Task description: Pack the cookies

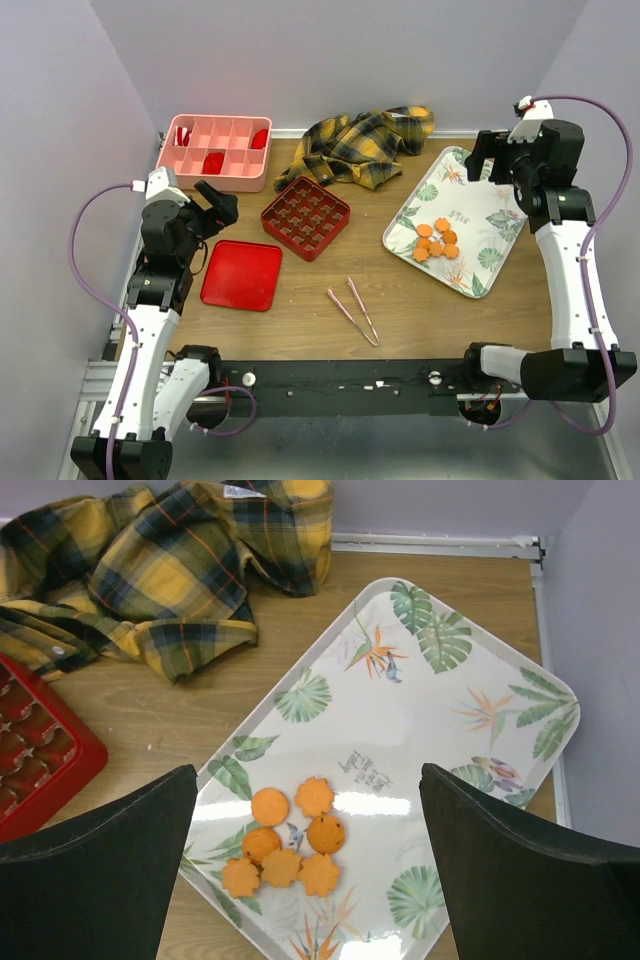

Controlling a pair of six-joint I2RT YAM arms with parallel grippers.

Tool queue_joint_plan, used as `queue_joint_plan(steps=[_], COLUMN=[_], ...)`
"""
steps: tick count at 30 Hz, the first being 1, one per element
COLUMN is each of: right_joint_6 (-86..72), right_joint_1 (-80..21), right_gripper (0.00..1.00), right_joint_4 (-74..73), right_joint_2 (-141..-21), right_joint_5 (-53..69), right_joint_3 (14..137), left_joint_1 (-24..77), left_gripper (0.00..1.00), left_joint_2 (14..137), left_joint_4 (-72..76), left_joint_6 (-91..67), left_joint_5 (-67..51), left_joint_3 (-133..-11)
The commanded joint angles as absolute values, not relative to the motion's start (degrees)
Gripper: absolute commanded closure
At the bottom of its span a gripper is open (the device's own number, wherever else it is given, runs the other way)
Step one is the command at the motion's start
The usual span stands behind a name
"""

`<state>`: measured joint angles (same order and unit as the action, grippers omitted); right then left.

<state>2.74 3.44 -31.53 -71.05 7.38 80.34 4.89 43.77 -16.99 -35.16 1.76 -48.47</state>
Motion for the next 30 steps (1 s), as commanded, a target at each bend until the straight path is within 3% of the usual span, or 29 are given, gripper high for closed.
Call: queue_joint_plan(steps=[1, 9, 13, 17, 23, 27, 30], right_joint_6=[3.50, 19.24, 19.77, 21.26, 21.43, 20.58, 10.65], right_joint_1=[3.34, 3.25, 3.25, 3.25, 2.99, 2.99, 2.99], right_gripper=[0.00, 0.00, 0.00, 0.00, 0.00, 0.00, 0.00], right_joint_4=[-34.01, -37.97, -39.02, -45.33, -43.69, -33.34, -23.47], right_joint_2=[-67.95, -64.43, -64.77, -68.46, -66.19, -56.97, -51.68], right_joint_5=[14.31, 51.37, 55.36, 57.30, 50.02, 41.52, 37.79], right_joint_3=[79.10, 72.52, 67.68, 66.97, 65.04, 57.24, 48.26], left_joint_1=[4.75, 11.41, 20.89, 34.14, 43.76, 48.42, 50.88], left_gripper=[0.01, 0.01, 0.01, 0.01, 0.02, 0.03, 0.07], left_joint_2=[43.95, 42.45, 42.98, 47.44, 54.48, 59.14, 63.10], left_joint_4=[-22.93, -29.26, -30.06, -28.92, -26.99, -26.54, -25.14], left_joint_6=[-36.21, -38.31, -41.56, -46.74, -55.27, -59.57, -61.78], left_joint_5=[-7.37, -7.66, -1.68, 4.65, 13.00, 15.82, 16.44], left_joint_3=[-50.19, -48.52, -46.94, -45.79, -45.09, -45.79, -46.14])
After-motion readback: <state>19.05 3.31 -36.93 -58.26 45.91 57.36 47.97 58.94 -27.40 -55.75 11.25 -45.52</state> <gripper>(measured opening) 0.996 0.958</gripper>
